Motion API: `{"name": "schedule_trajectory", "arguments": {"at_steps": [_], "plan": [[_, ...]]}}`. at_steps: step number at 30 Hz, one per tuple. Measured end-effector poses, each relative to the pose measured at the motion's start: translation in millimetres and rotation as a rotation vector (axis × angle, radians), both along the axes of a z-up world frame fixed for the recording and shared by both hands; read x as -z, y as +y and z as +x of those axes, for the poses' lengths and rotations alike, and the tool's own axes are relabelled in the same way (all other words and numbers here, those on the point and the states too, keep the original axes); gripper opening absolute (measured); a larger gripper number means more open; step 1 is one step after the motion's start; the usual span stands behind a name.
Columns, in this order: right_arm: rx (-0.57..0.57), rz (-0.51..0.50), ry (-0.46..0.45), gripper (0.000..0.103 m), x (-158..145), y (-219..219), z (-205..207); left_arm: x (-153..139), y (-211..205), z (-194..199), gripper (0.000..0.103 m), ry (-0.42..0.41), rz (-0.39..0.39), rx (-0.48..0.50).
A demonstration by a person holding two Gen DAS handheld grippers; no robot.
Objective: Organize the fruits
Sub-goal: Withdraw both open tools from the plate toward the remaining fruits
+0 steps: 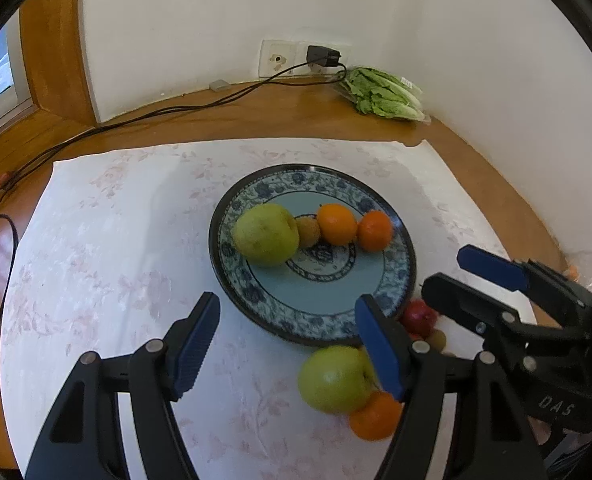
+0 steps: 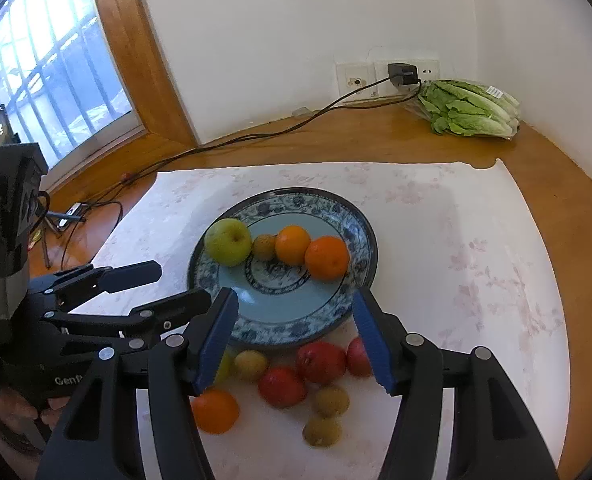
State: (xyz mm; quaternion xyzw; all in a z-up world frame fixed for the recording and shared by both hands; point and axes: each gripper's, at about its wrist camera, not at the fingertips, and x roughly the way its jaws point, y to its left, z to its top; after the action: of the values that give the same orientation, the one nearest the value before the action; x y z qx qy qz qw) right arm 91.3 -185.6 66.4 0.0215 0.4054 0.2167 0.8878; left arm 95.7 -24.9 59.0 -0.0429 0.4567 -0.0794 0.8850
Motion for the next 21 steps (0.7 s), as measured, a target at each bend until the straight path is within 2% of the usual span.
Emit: {"name": "schedule_trajectory", "arguments": {"at_steps": [12,21], "plan": [[0.005,0.019,0.018,0.061,-0.3,-3.5,-35.8,-7.5,8.5,-26.2,0.075,0.0,-0.005,-0.018],[0.048,0.04,0.042,0.061,7.0,-15.8,-51.2,-8.5,7.0,-41.2,0.075,-0.001,0.017,0.013]]}}
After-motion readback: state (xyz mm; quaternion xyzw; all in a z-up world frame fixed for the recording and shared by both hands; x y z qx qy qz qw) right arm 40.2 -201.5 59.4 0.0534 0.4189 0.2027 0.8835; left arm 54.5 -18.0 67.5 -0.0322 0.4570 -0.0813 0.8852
